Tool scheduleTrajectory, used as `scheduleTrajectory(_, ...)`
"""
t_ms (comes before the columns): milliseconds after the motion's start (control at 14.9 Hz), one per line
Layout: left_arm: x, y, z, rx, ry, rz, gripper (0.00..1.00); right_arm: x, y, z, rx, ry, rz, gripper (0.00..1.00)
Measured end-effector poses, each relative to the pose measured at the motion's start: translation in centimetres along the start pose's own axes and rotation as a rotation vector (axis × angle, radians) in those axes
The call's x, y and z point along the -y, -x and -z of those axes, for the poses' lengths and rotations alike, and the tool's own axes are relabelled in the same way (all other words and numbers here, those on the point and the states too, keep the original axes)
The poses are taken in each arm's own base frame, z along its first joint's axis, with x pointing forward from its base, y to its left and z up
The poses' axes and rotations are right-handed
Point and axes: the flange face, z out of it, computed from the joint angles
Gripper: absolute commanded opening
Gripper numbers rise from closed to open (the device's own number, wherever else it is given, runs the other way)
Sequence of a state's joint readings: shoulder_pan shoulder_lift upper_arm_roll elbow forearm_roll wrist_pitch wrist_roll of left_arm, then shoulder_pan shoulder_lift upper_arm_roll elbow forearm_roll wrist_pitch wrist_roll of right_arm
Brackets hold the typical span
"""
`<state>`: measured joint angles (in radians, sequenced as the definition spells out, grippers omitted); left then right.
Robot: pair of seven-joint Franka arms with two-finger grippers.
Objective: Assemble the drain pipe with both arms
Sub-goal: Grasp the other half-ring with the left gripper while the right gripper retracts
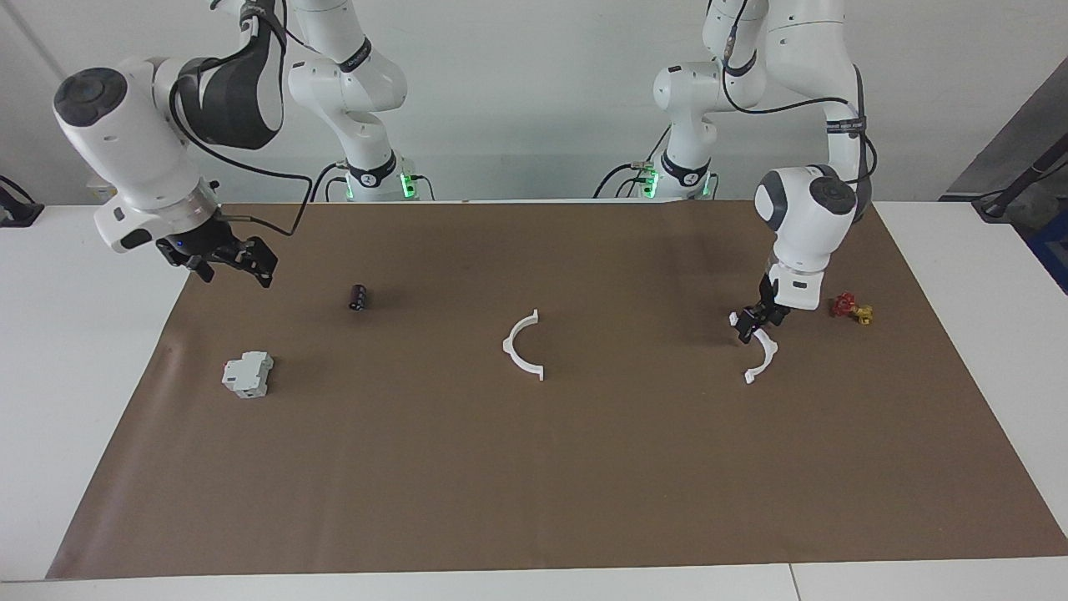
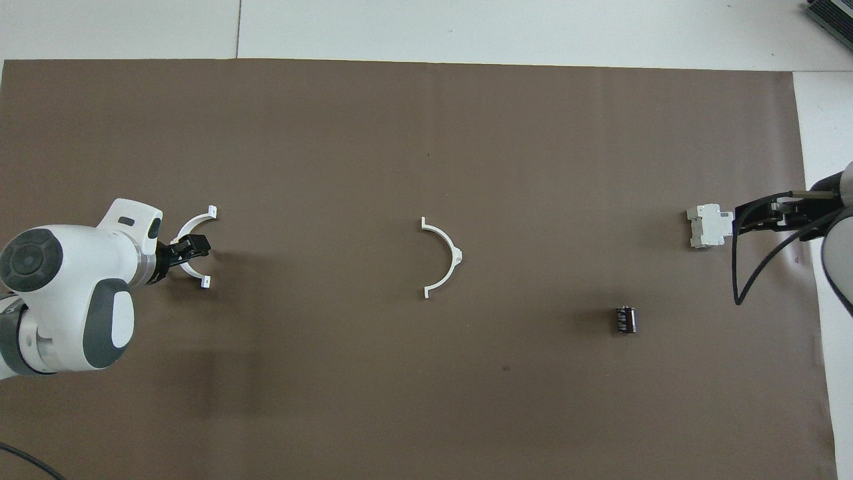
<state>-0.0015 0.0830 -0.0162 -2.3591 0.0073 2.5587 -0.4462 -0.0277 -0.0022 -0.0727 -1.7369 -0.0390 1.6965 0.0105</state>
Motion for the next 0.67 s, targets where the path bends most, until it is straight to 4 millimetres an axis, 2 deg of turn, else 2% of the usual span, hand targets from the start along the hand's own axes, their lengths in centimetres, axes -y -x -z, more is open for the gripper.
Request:
scheduleTrajectory(134,0.0,0.0,0.0,0.0,0.0,0.0,0.4,1.0,1.0,3.5,-0.024,0.003,0.019,1.0)
scheduleTrajectory(201,0.0,0.0,0.0,0.0,0.0,0.001,0.16,1.4,1.5,4.7,-0.04,0.006,0.029,1.0)
scheduleTrajectory(269,0.0,0.0,0.0,0.0,0.0,0.001,0.0,1.8,1.9,5.4,-0.048,0.006,0.035,1.0)
scheduleTrajectory(403,0.0,0.0,0.0,0.0,0.0,0.001,0.0,2.6,2.1,5.7,-0.054,0.007,0.05,1.0)
scheduleTrajectory(672,-0.2,0.1,0.0,-0.001,0.001,-0.004,0.0,8.0,2.8,5.7,-0.038,0.01,0.11,1.0)
